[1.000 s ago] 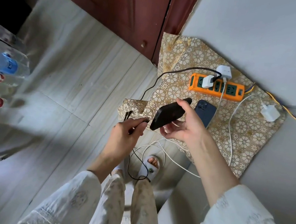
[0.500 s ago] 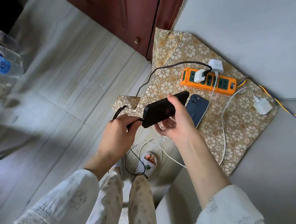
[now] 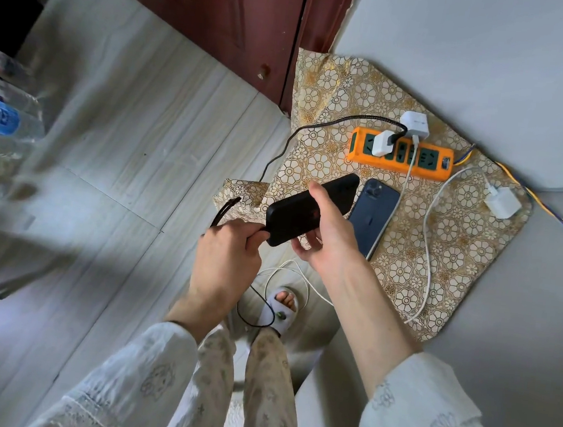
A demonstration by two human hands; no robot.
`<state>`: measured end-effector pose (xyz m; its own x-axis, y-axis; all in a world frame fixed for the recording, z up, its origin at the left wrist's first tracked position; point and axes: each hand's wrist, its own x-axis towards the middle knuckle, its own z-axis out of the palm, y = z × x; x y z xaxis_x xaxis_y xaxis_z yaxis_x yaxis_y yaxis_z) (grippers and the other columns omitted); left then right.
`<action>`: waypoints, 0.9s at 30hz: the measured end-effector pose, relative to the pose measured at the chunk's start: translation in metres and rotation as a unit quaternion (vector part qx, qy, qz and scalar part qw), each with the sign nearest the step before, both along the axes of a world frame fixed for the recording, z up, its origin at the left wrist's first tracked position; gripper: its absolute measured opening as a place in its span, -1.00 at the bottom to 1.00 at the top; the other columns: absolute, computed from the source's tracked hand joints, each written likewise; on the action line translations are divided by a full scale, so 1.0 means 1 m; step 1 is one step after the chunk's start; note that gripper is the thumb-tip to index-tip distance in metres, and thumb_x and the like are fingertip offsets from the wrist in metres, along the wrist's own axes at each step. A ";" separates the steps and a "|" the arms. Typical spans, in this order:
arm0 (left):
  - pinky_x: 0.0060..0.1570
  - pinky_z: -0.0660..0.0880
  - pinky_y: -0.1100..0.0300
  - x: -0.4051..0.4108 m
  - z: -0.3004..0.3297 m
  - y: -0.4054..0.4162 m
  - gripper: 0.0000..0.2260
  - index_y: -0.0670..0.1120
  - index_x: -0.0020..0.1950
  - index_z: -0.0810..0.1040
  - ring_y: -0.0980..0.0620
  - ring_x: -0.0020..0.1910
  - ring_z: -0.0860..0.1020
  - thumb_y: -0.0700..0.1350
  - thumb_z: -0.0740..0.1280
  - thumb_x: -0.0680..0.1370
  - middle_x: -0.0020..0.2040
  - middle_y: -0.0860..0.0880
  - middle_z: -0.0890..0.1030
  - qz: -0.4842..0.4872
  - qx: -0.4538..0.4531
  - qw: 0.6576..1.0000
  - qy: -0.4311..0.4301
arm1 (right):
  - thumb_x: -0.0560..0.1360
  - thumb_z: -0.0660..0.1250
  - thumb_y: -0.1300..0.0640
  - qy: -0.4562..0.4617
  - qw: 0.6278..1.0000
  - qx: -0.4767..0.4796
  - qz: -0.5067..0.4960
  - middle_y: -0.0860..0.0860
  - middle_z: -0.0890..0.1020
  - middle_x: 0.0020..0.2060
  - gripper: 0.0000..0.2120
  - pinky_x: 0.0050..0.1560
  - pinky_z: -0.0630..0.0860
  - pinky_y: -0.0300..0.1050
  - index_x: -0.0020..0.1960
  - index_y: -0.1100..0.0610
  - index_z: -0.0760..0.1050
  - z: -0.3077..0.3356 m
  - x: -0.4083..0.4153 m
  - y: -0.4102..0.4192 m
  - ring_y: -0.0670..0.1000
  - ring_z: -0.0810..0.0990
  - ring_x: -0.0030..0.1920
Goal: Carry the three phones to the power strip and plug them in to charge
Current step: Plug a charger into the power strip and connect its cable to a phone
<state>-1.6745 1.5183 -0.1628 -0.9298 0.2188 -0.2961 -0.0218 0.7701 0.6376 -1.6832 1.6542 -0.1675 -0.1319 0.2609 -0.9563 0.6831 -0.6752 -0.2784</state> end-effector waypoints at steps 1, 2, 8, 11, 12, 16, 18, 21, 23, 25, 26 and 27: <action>-0.31 0.38 0.07 0.001 -0.001 0.001 -0.86 -0.15 -0.13 0.65 -0.25 -0.30 0.50 -0.18 0.30 0.50 -0.31 -0.16 0.61 0.001 0.000 1.000 -0.003 | 0.27 0.48 -0.11 -0.004 1.000 0.000 0.000 0.06 0.56 -0.12 -0.54 -0.32 0.51 -0.10 0.02 0.13 0.47 -0.001 0.000 -0.001 -0.01 0.52 -0.13; -0.32 0.37 0.08 0.002 -0.002 0.001 -0.86 -0.14 -0.12 0.65 -0.25 -0.30 0.50 -0.18 0.30 0.50 -0.33 -0.16 0.60 0.003 0.003 1.000 -0.005 | 0.27 0.48 -0.11 -0.006 1.000 0.000 0.000 0.06 0.56 -0.13 -0.54 -0.31 0.52 -0.10 0.02 0.13 0.47 -0.001 0.000 -0.001 -0.01 0.51 -0.13; -0.33 0.23 0.16 0.002 -0.011 -0.007 -0.87 -0.10 -0.03 0.61 -0.17 -0.35 0.41 -0.10 0.32 0.50 -0.45 0.04 0.39 -0.037 0.022 0.997 -0.068 | 0.26 0.50 -0.05 0.007 0.999 0.009 0.051 0.07 0.58 -0.13 -0.55 -0.29 0.54 -0.09 0.04 0.13 0.48 -0.001 -0.003 0.009 0.00 0.54 -0.11; -0.16 0.43 0.08 -0.003 -0.008 -0.024 -0.82 -0.04 0.05 0.60 -0.21 -0.23 0.55 -0.07 0.36 0.47 -0.45 0.08 0.52 -0.084 -0.012 0.993 -0.079 | 0.26 0.51 -0.03 0.023 0.998 0.014 0.059 0.09 0.60 -0.14 -0.63 -0.21 0.57 -0.02 -0.06 0.11 0.48 0.001 -0.008 0.019 0.00 0.55 -0.11; -0.06 0.44 0.06 -0.006 -0.008 -0.034 -0.85 -0.07 0.01 0.61 -0.19 -0.19 0.59 -0.08 0.36 0.47 -0.34 0.00 0.64 -0.103 -0.038 0.993 -0.039 | 0.25 0.51 -0.02 0.026 0.999 0.014 0.044 0.10 0.60 -0.14 -0.65 -0.16 0.57 0.02 -0.09 0.11 0.47 0.002 -0.011 0.024 0.01 0.55 -0.10; 0.04 0.31 0.03 -0.033 -0.001 -0.070 -0.90 -0.12 -0.09 0.63 -0.16 -0.15 0.61 -0.15 0.33 0.49 -0.18 -0.12 0.69 -0.133 -0.154 0.976 0.082 | 0.24 0.51 -0.03 0.024 1.000 0.013 0.000 0.12 0.56 -0.13 -0.65 -0.21 0.54 0.04 -0.13 0.11 0.46 0.004 -0.019 0.035 0.04 0.52 -0.08; -0.04 0.38 0.00 -0.047 0.009 -0.074 -0.91 -0.14 -0.08 0.63 -0.16 -0.21 0.59 -0.23 0.35 0.46 -0.25 -0.13 0.64 -0.130 -0.153 0.968 0.149 | 0.24 0.50 -0.04 0.031 0.999 0.005 -0.019 0.13 0.54 -0.14 -0.65 -0.24 0.54 0.03 -0.14 0.11 0.45 0.004 -0.022 0.033 0.06 0.51 -0.08; -0.22 0.35 0.05 -0.067 0.024 -0.070 -0.79 -0.13 0.01 0.63 -0.11 -0.25 0.40 -0.33 0.35 0.44 -0.34 -0.13 0.50 -0.108 -0.123 0.941 0.297 | 0.25 0.48 -0.07 0.068 0.995 -0.023 -0.070 0.14 0.51 -0.14 -0.62 -0.24 0.58 0.02 -0.11 0.13 0.45 0.004 -0.026 0.028 0.07 0.52 -0.13; -0.27 0.29 0.07 -0.074 0.026 -0.068 -0.74 -0.11 0.05 0.62 -0.06 -0.24 0.29 -0.36 0.32 0.44 -0.33 -0.13 0.46 -0.113 -0.100 0.926 0.346 | 0.26 0.48 -0.09 0.081 0.994 -0.028 -0.072 0.14 0.52 -0.13 -0.61 -0.22 0.59 0.03 -0.09 0.13 0.46 0.002 -0.029 0.028 0.06 0.53 -0.12; -0.27 0.28 0.09 -0.073 0.018 -0.070 -0.75 -0.12 0.05 0.62 -0.07 -0.22 0.29 -0.35 0.34 0.42 -0.31 -0.13 0.48 -0.137 -0.110 0.926 0.335 | 0.26 0.47 -0.09 0.064 0.997 -0.003 -0.033 0.11 0.56 -0.12 -0.63 -0.20 0.57 0.00 -0.09 0.11 0.46 -0.001 -0.032 0.028 0.05 0.54 -0.10; -0.28 0.30 0.10 -0.069 0.010 -0.072 -0.76 -0.14 0.02 0.63 -0.09 -0.20 0.32 -0.35 0.37 0.39 -0.29 -0.14 0.50 -0.151 -0.120 0.931 0.311 | 0.27 0.47 -0.08 0.045 0.999 0.015 -0.005 0.10 0.57 -0.11 -0.63 -0.22 0.56 -0.02 -0.07 0.11 0.46 -0.004 -0.034 0.028 0.03 0.54 -0.11; -0.30 0.35 0.09 -0.064 0.000 -0.074 -0.76 -0.16 -0.02 0.64 -0.12 -0.20 0.39 -0.36 0.40 0.36 -0.28 -0.16 0.52 -0.164 -0.128 0.937 0.281 | 0.28 0.46 -0.07 0.025 0.999 0.035 0.025 0.09 0.58 -0.08 -0.61 -0.26 0.53 -0.05 -0.03 0.11 0.46 -0.007 -0.036 0.027 0.02 0.54 -0.12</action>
<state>-1.7388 1.4441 -0.1628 -0.8495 0.5094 0.1374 0.5269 0.8056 0.2709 -1.7188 1.6812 -0.1747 -0.1942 0.3195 -0.9275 0.6986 -0.6187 -0.3594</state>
